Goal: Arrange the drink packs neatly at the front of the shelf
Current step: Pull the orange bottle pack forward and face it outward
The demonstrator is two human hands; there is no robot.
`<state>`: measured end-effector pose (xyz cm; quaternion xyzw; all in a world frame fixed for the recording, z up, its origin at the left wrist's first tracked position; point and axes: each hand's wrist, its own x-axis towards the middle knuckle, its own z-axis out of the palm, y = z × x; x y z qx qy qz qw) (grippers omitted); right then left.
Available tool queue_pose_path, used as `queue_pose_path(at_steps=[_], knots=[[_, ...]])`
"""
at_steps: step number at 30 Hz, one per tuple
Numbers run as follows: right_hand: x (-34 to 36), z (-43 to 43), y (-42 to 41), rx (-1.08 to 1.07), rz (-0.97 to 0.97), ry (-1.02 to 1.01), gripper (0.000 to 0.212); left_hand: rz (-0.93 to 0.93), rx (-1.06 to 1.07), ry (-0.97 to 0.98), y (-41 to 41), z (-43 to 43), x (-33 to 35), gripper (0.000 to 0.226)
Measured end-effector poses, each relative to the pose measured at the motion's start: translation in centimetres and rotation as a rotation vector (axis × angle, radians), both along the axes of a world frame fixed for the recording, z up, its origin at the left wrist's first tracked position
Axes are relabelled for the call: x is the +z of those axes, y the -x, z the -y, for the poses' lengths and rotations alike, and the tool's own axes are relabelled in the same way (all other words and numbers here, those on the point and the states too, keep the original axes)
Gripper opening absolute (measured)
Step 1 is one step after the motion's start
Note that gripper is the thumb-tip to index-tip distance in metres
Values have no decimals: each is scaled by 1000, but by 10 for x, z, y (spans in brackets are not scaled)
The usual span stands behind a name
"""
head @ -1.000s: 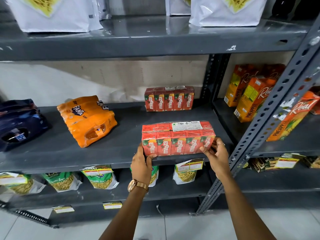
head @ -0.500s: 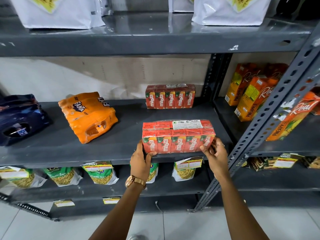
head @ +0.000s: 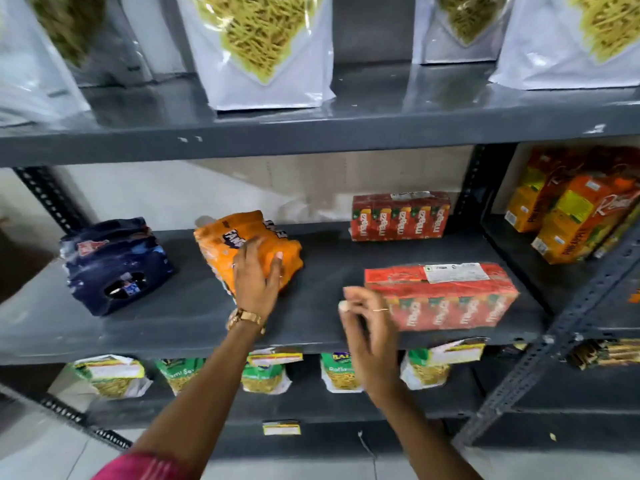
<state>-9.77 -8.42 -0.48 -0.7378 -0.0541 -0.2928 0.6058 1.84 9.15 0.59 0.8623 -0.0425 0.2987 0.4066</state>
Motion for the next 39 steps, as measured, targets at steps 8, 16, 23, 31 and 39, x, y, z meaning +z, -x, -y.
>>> queue_pose_path(at_steps=[8, 16, 23, 31, 39], knots=[[12, -133, -101, 305, -1098, -653, 79, -570, 104, -427, -111, -112, 33, 72], [-8, -177, -145, -27, -871, -696, 117, -885, -187, 53, -166, -156, 40, 62], [-29, -140, -142, 28, -458, -342, 72, -474, -243, 527, -96, -172, -12, 69], [-40, -102, -144, 264, -454, -94, 107, -447, -279, 373, -68, -158, -34, 82], [-13, -97, -146, 465, -501, -428, 63, -426, -325, 455, 13, -83, -35, 117]])
